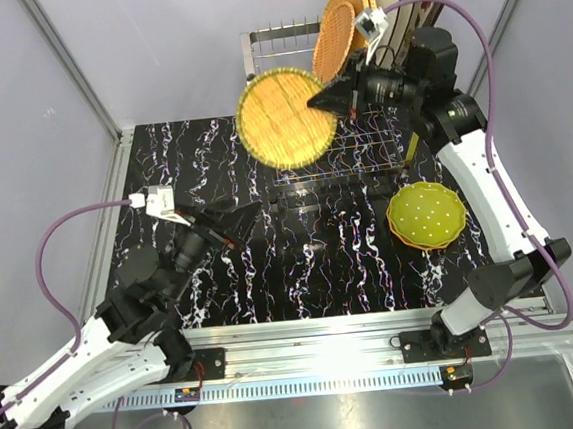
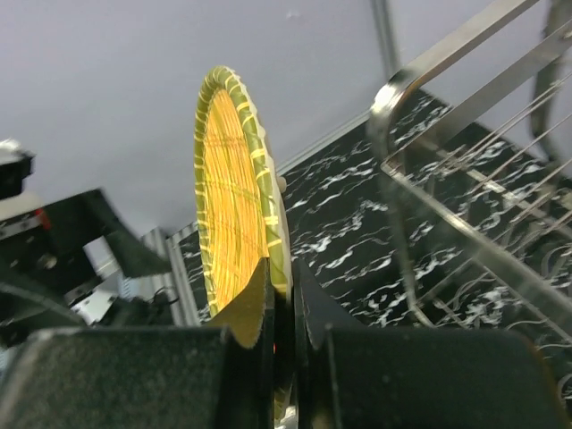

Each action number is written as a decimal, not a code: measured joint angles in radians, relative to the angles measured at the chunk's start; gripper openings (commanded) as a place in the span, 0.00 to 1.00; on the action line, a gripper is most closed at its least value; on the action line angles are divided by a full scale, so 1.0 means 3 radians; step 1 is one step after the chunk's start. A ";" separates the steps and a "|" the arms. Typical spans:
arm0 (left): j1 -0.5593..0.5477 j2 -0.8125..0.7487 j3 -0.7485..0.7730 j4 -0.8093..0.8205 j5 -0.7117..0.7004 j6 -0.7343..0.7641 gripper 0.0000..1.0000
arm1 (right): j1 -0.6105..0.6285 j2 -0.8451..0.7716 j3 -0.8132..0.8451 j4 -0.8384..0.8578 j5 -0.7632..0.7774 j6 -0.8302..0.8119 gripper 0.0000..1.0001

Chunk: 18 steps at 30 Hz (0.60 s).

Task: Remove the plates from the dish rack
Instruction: Pass the plate from the right arm to the left

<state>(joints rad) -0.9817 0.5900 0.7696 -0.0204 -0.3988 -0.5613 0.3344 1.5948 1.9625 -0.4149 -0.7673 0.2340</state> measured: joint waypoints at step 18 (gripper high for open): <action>0.1025 0.0579 -0.0197 0.1197 0.1836 -0.1015 0.63 | 0.0000 -0.0795 -0.1335 0.0659 -0.0813 0.0271 0.00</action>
<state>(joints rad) -0.6743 0.7635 0.7105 0.3386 0.1520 -0.8658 0.3344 1.3563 1.5620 -0.2173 -1.0111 0.3153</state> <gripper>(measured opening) 0.681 0.078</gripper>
